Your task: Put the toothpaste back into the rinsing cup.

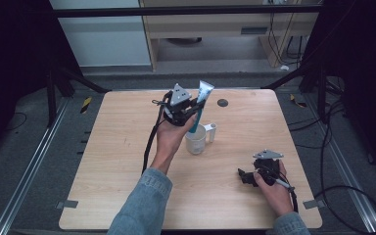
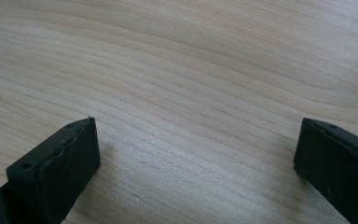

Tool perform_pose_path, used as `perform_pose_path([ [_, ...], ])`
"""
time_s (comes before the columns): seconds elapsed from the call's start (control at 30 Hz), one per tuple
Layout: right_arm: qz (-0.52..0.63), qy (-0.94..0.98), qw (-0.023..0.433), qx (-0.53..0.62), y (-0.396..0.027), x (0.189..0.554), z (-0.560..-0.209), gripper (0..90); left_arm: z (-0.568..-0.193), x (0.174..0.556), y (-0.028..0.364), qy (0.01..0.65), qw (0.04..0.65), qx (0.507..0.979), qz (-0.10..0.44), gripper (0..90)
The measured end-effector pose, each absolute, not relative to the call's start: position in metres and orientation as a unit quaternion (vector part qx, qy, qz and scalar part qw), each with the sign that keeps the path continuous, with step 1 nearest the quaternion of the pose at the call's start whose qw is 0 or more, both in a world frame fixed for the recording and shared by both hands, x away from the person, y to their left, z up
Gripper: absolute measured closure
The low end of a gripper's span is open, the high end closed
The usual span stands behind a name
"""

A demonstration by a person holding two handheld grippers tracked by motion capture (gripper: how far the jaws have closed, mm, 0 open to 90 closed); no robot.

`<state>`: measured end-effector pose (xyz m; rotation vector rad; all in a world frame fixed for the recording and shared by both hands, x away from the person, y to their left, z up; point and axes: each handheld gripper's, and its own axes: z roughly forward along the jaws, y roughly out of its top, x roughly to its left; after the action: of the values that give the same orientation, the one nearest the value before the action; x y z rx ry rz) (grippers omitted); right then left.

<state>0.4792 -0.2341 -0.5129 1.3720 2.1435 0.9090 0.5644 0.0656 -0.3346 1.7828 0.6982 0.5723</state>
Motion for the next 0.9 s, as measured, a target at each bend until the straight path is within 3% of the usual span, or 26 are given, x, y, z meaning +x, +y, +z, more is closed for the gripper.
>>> perform_pose_path([
  [0.9, 0.329, 0.775, 0.218, 0.494, -0.234, 0.479, -0.513, 0.5, -0.364, 0.574, 0.062, 0.303, 0.543, 0.747, 0.233, 78.5],
])
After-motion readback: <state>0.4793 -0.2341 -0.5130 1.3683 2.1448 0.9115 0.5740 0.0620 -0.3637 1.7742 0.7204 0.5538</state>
